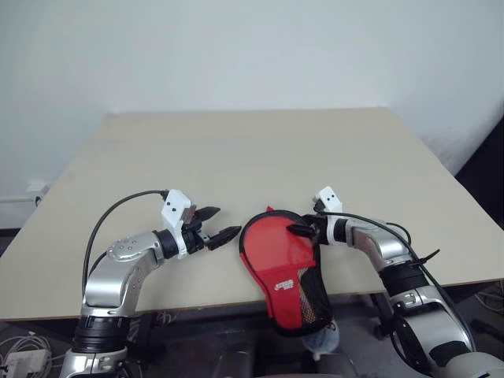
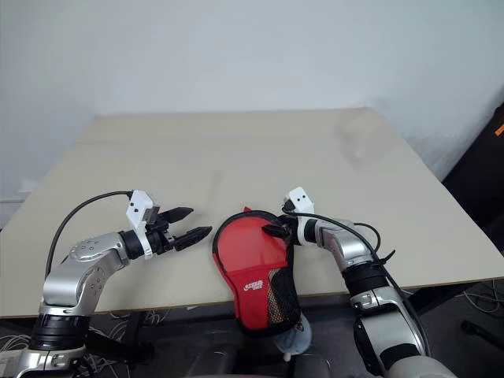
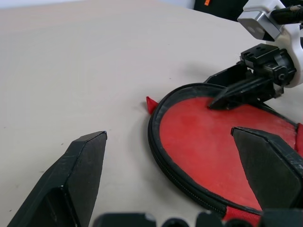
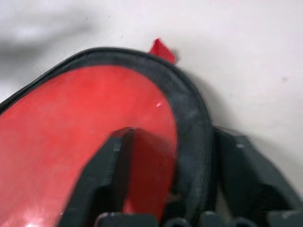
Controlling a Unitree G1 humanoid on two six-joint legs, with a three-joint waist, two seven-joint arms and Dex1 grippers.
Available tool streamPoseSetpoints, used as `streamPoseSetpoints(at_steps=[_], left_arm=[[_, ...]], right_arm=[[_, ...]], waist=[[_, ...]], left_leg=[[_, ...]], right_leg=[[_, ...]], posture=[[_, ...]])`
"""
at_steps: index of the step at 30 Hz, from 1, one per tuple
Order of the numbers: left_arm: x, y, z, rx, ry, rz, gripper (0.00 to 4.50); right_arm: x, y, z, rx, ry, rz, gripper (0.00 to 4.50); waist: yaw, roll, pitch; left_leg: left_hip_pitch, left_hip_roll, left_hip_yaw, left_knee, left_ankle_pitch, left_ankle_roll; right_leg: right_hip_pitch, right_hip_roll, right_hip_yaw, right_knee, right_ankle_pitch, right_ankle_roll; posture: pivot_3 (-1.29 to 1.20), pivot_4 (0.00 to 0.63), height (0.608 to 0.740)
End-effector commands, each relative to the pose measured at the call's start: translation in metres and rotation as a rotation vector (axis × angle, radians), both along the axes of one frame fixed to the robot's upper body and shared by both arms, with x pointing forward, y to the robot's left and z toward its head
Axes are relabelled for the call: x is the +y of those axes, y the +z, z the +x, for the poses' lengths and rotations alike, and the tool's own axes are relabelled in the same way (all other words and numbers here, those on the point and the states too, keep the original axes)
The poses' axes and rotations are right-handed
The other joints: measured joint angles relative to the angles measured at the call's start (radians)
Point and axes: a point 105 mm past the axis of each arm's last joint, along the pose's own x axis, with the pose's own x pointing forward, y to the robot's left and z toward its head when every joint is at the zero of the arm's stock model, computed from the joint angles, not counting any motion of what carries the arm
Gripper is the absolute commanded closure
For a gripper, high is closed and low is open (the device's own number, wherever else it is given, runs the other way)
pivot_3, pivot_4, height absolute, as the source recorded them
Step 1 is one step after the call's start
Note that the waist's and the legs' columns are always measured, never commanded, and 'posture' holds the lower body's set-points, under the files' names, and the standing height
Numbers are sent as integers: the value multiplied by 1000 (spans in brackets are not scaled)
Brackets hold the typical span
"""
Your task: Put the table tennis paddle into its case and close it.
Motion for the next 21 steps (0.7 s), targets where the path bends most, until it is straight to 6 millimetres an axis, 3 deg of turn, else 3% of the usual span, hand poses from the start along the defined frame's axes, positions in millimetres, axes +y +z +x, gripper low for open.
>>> streamPoseSetpoints(at_steps=[1,5,8,14,18,21], left_arm=[[3,8,1,-37,2,7,0],[4,5,2,-31,10,4,0],[3,2,2,-25,15,3,0],[4,-4,3,-15,31,10,0],[4,-6,5,-15,45,5,0],[4,-6,6,-15,52,1,0]], right_arm=[[-1,12,10,-21,-27,23,3186],[-4,18,19,-28,-73,43,4462],[-13,23,35,-73,-152,13,4462],[-64,39,82,-221,-506,-123,4462],[-85,46,94,-253,-653,-163,4462],[-91,41,95,-249,-700,-199,4462]], waist=[[-1,0,0],[-1,0,0],[-2,0,0],[3,1,1],[-3,1,1],[-17,1,1]], left_leg=[[0,0,0,0,0,0],[0,0,1,-1,0,-1],[0,0,2,-1,1,-1],[-1,-1,2,-1,1,-2],[-1,-1,5,-4,2,-3],[-1,-1,7,-7,4,-6]], right_leg=[[0,0,0,0,0,0],[-1,0,1,0,0,0],[-1,0,1,0,0,0],[-2,-1,1,0,1,-1],[-2,-1,3,0,1,-1],[-3,0,3,0,1,-1]], posture=[[0,0,706],[0,0,706],[0,0,706],[0,0,706],[0,0,706],[0,0,706]])
